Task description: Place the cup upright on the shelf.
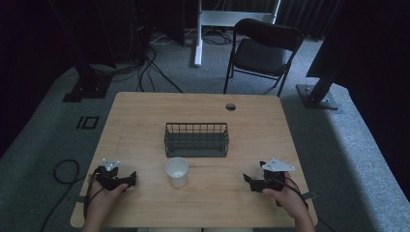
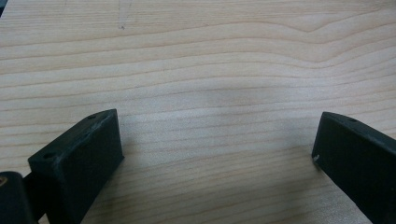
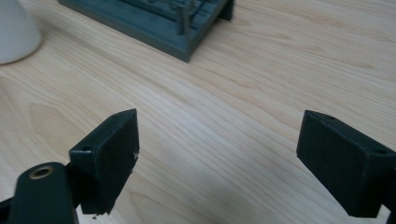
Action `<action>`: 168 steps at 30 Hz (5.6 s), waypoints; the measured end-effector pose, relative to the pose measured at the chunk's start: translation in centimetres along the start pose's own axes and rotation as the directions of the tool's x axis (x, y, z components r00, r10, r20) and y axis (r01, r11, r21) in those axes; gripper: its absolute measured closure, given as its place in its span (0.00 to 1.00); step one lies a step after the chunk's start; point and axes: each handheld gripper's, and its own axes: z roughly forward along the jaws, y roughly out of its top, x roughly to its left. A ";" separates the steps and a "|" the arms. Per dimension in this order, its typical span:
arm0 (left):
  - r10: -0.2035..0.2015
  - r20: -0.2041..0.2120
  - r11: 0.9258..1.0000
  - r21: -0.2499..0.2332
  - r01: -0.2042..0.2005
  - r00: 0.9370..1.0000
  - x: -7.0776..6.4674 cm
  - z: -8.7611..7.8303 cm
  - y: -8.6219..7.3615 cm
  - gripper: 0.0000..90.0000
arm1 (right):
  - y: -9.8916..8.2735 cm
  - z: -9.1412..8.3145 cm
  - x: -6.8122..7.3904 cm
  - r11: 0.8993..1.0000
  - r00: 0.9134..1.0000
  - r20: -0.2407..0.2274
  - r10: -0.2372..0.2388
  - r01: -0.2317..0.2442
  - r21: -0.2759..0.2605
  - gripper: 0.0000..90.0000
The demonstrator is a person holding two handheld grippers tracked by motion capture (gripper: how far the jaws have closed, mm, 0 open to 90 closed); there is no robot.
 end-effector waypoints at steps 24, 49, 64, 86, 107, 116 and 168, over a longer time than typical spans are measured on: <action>0.002 0.000 1.000 0.001 -0.002 1.000 0.0 0.0 0.0 0.02 | 3.2 2.0 5.0 0.993 0.982 -0.152 -0.116 0.112 -0.034 0.15; 0.000 0.000 1.000 0.000 0.000 1.000 0.0 0.0 0.0 0.02 | 5.2 5.9 9.8 0.982 0.947 -0.263 -0.186 0.185 -0.026 0.15; 0.000 0.000 1.000 0.000 0.000 1.000 0.0 0.0 0.0 0.02 | 6.3 8.2 12.8 0.968 0.913 -0.327 -0.246 0.248 -0.034 0.15; 0.000 0.000 1.000 0.000 0.000 1.000 0.0 0.0 0.0 0.02 | 7.9 11.1 16.2 0.965 0.890 -0.374 -0.261 0.254 -0.069 0.15; 0.000 0.000 1.000 0.000 0.000 1.000 0.0 0.0 0.0 0.02 | 9.5 11.8 17.1 0.968 0.900 -0.358 -0.249 0.229 -0.098 0.22; 0.000 0.000 1.000 -0.001 0.000 1.000 0.0 0.0 0.0 0.02 | 10.9 11.2 17.0 0.969 0.899 -0.361 -0.247 0.221 -0.111 0.22; -0.001 0.000 1.000 -0.002 0.001 1.000 0.0 0.0 0.0 0.02 | 20.2 13.8 12.2 0.982 0.996 -0.055 -0.067 0.056 -0.180 0.22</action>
